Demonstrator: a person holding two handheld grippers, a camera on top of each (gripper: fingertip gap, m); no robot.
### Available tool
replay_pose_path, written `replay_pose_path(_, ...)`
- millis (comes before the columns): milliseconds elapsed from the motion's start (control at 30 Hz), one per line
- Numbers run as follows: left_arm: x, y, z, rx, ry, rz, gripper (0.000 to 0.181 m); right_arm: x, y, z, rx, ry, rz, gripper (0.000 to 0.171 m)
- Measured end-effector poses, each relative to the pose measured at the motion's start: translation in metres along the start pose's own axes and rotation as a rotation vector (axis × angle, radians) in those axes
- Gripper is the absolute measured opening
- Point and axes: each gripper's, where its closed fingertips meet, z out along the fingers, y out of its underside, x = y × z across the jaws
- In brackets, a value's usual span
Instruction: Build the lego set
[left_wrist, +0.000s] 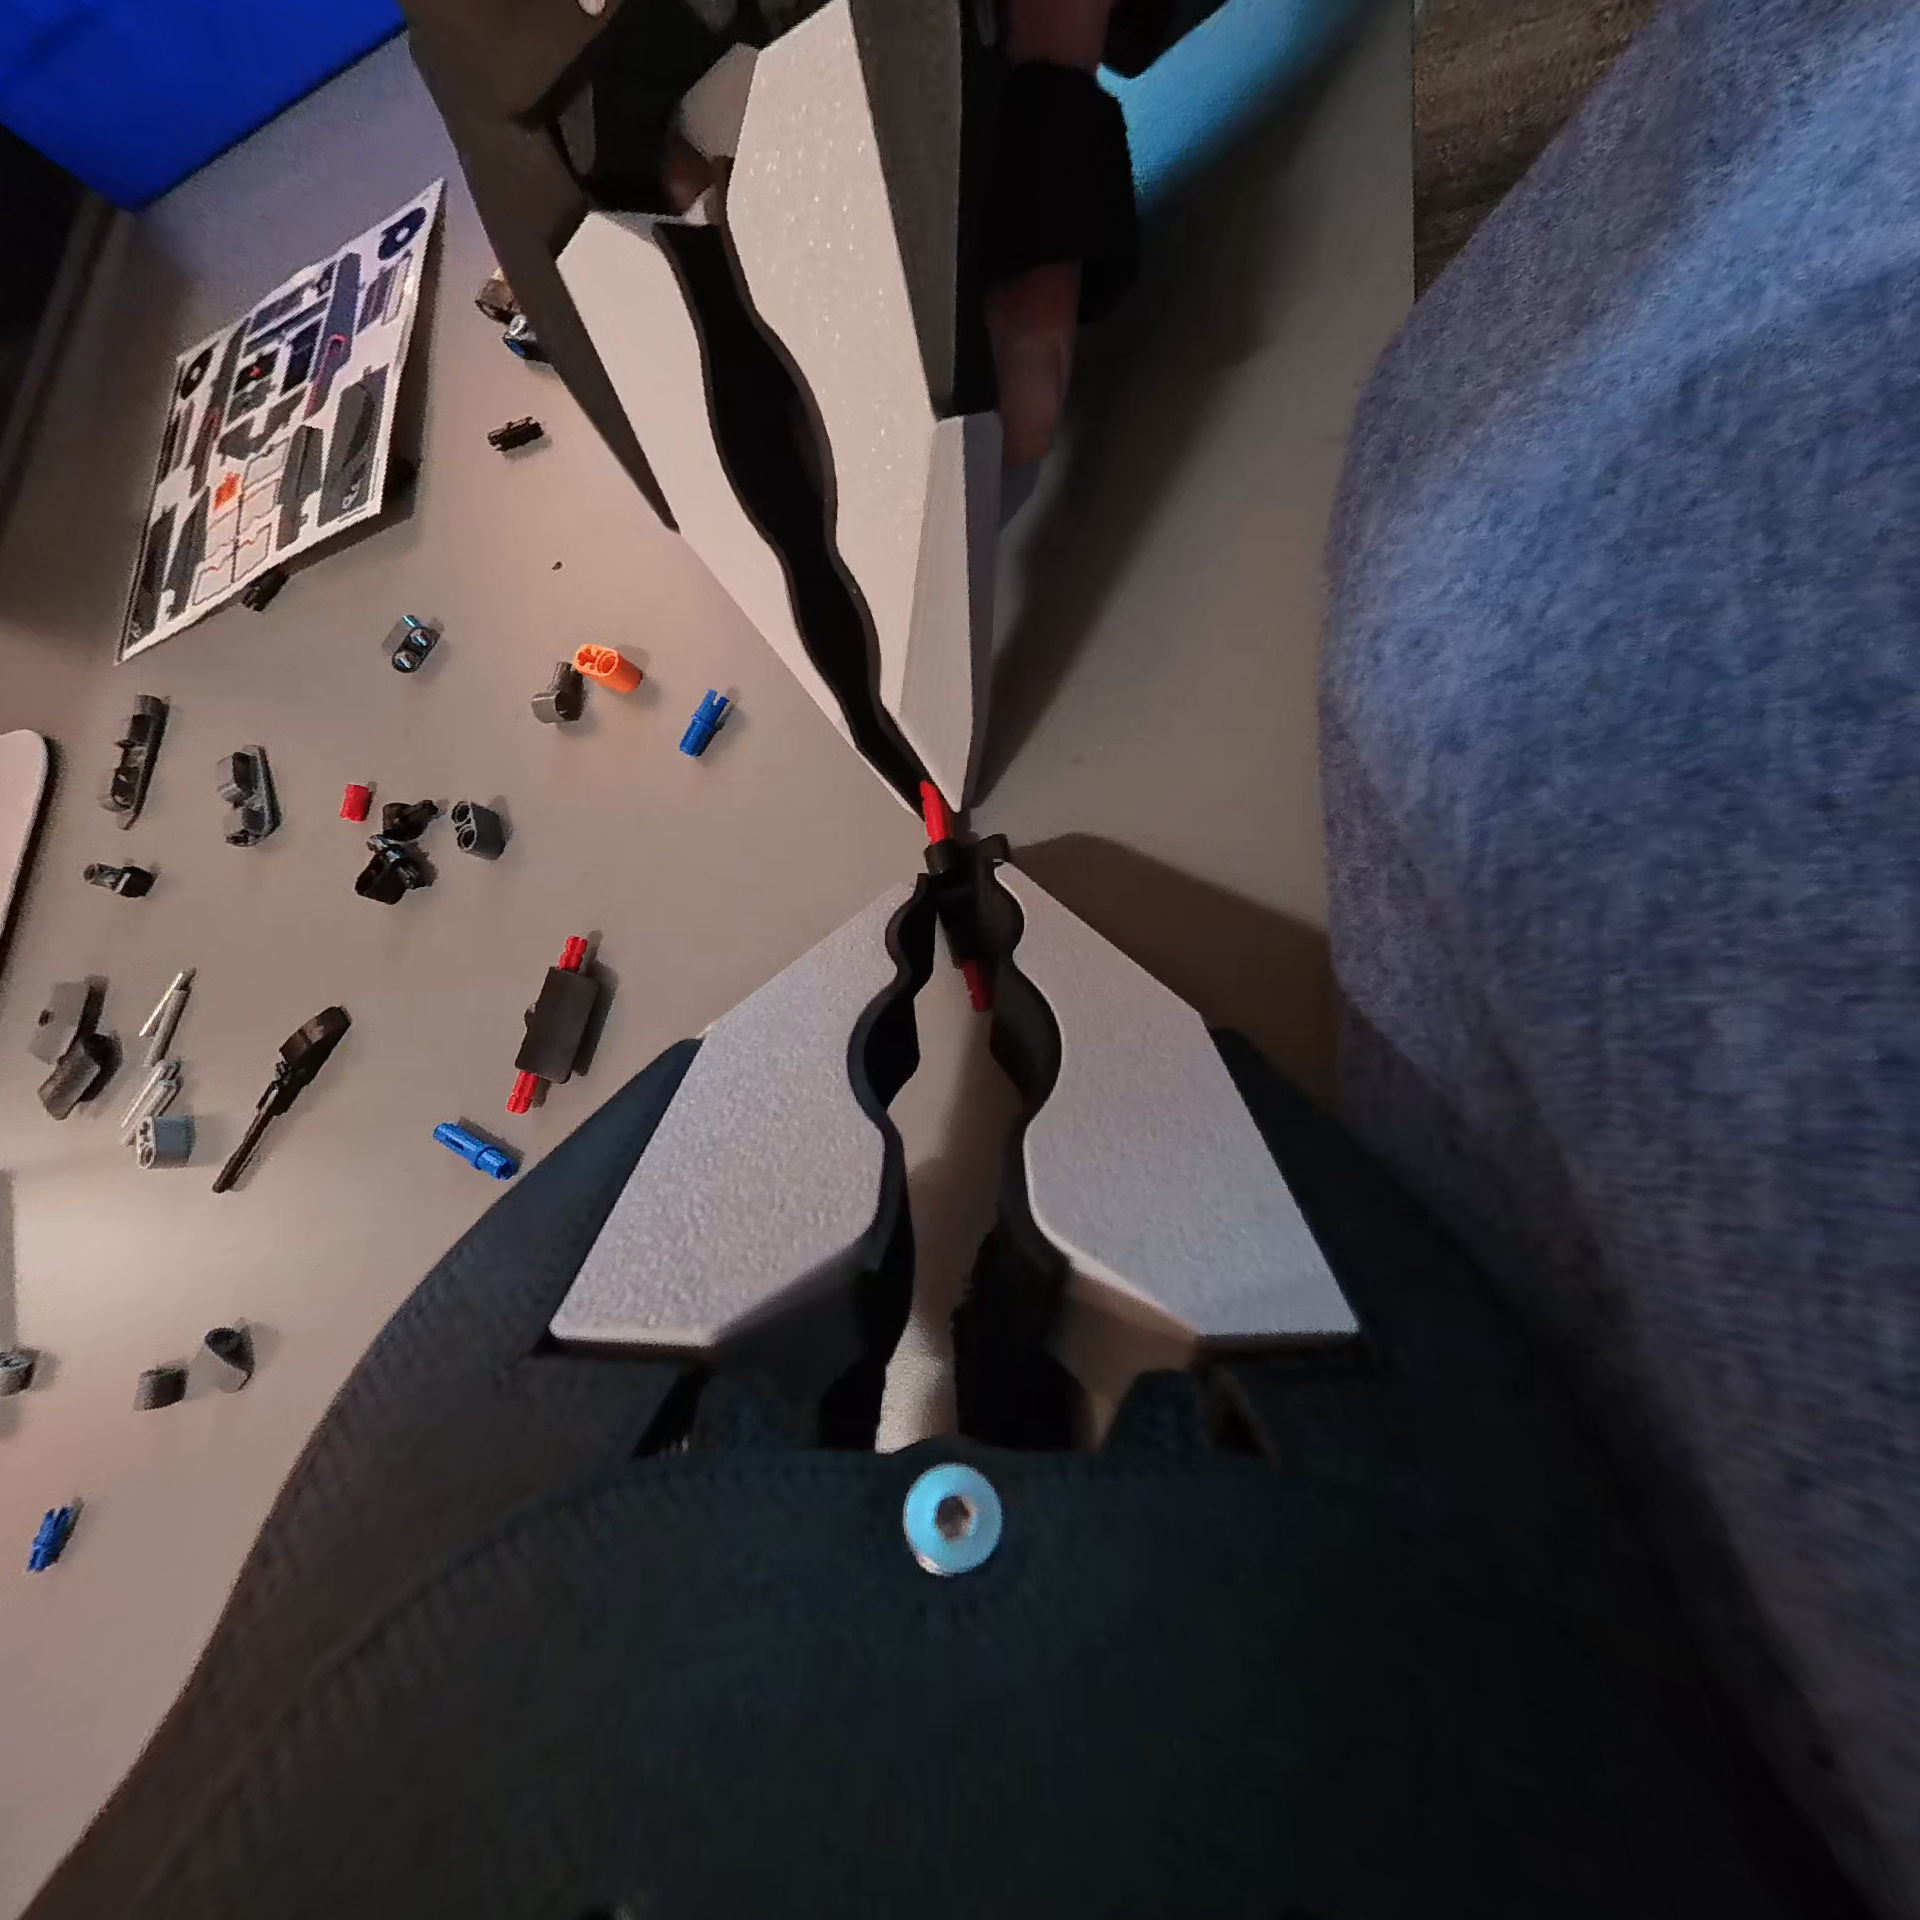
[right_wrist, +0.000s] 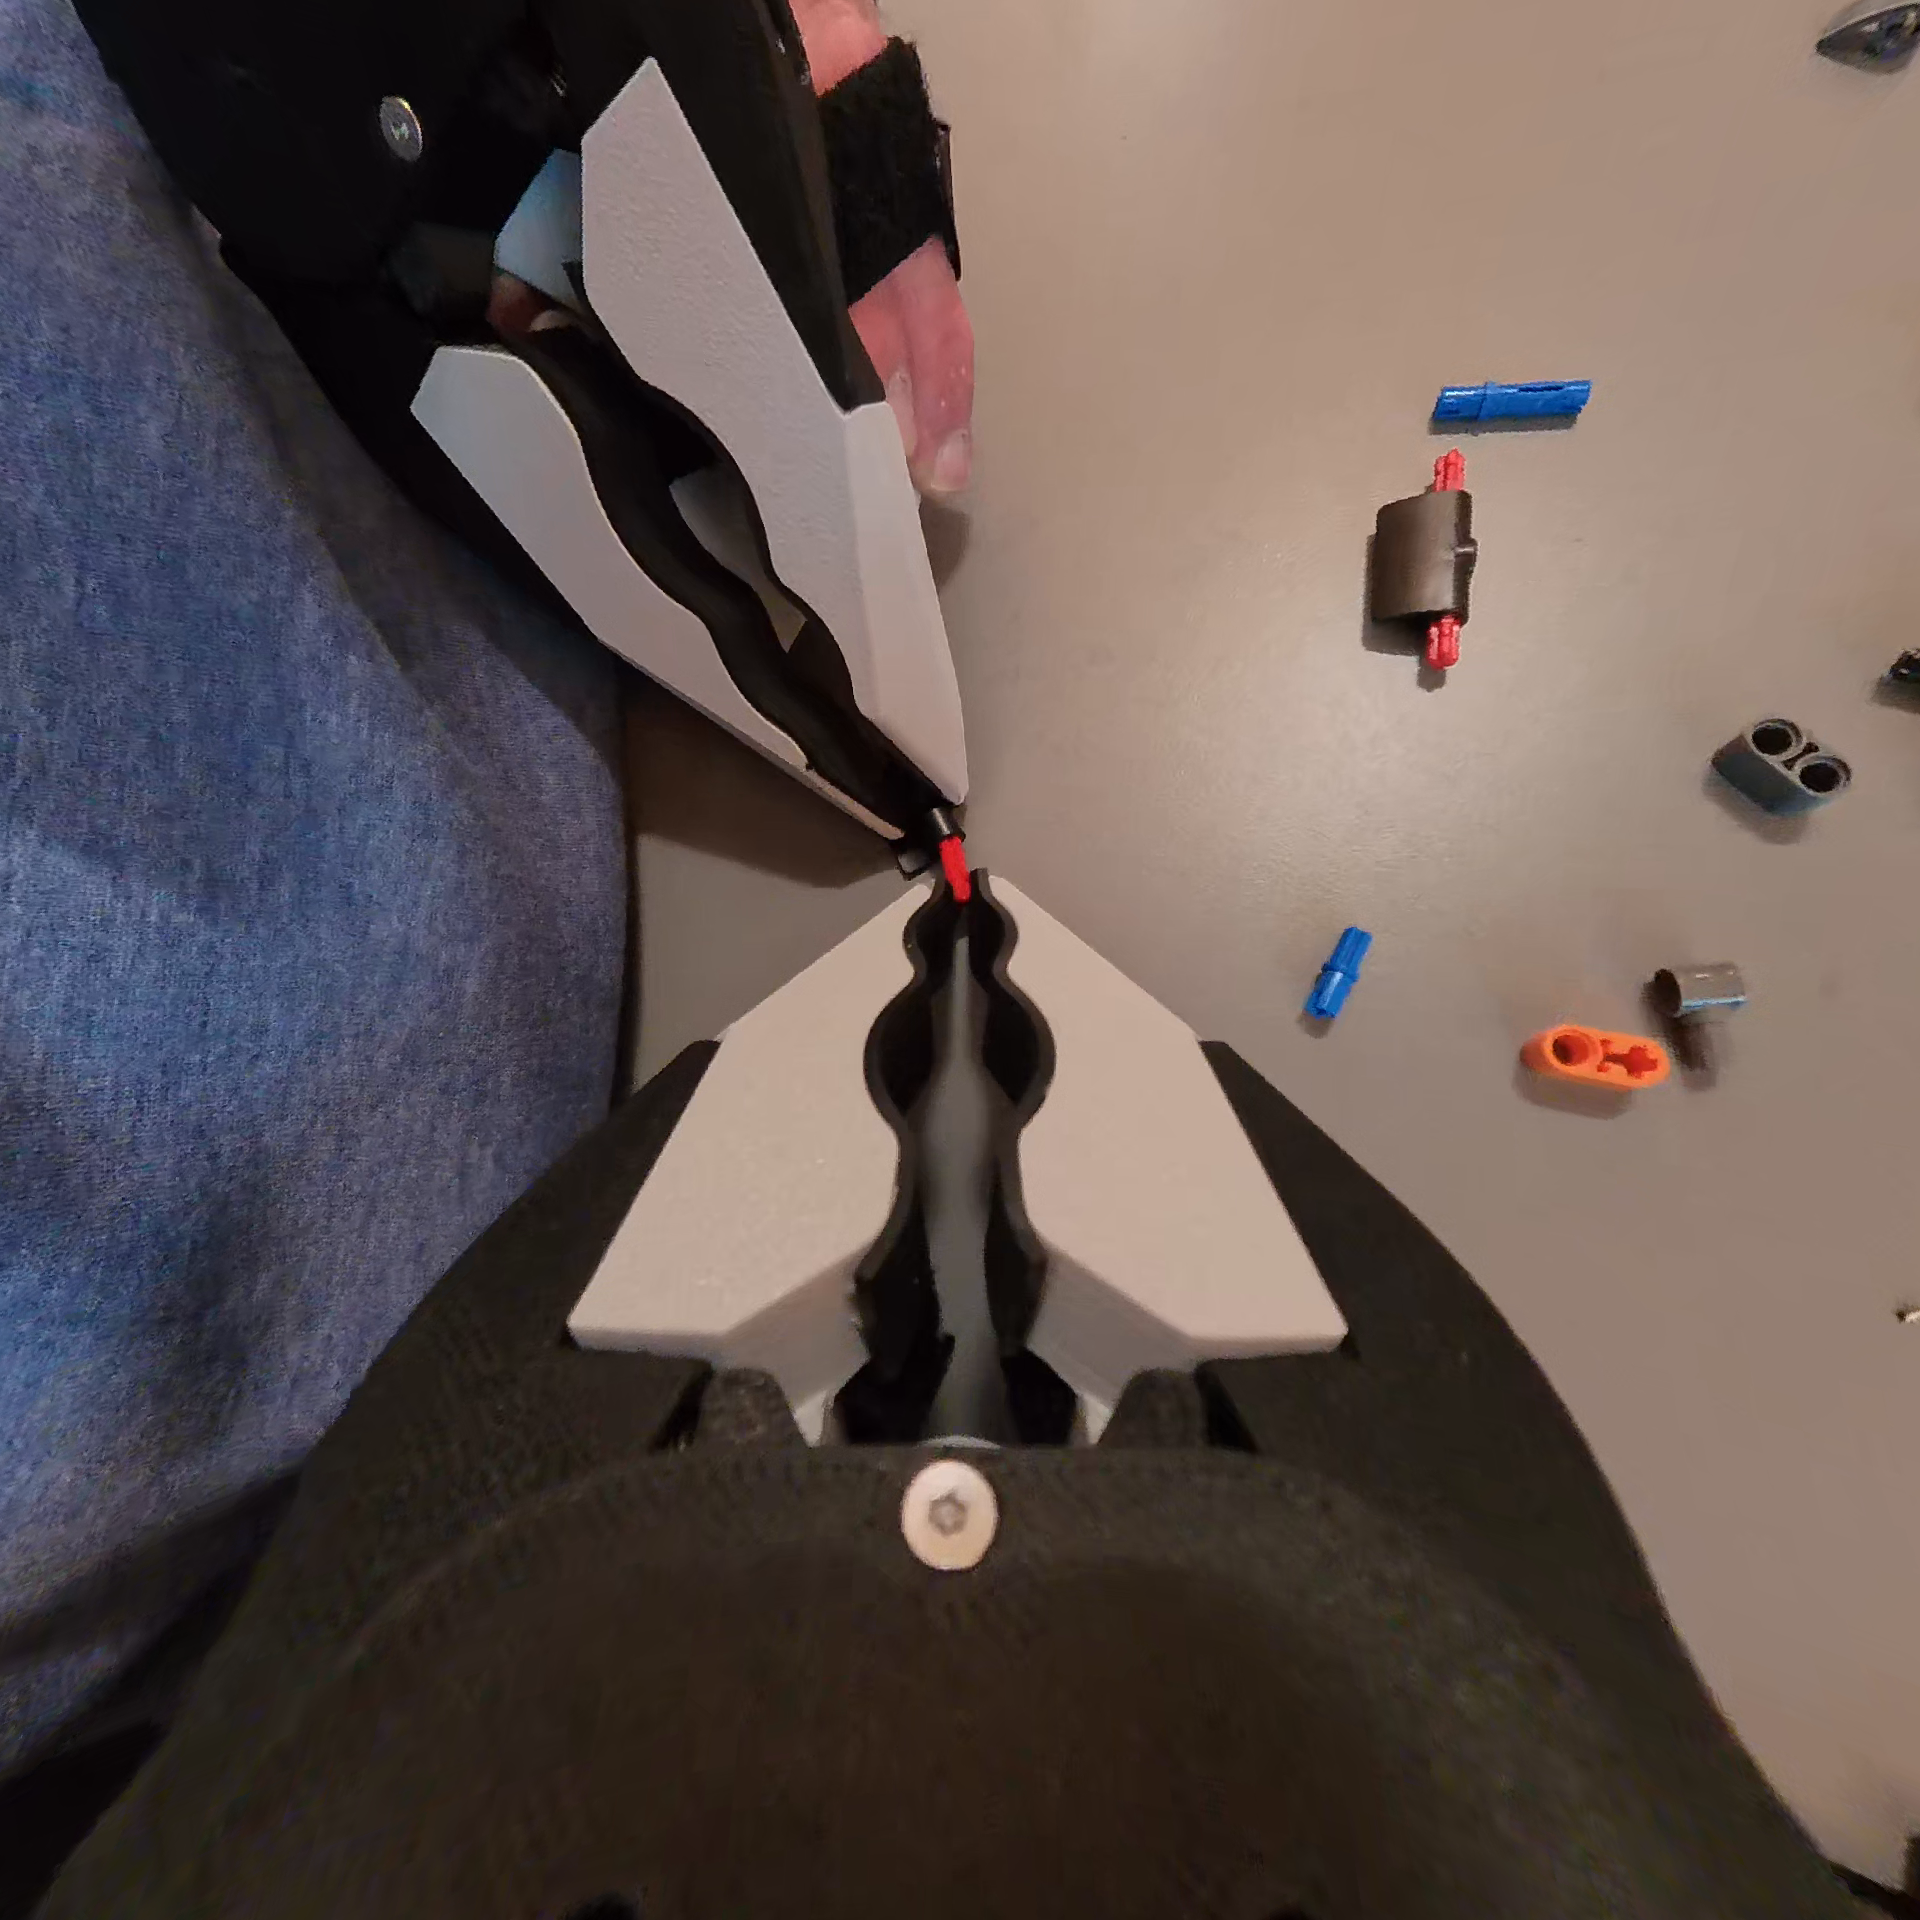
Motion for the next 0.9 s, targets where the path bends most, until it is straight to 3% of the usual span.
replay_pose_path(900,0.0008,0.0003,0.0006,0.015,0.014,0.061,0.005,0.0008,-0.0007,0.0008,-0.147,-0.236,-0.092,0.0)
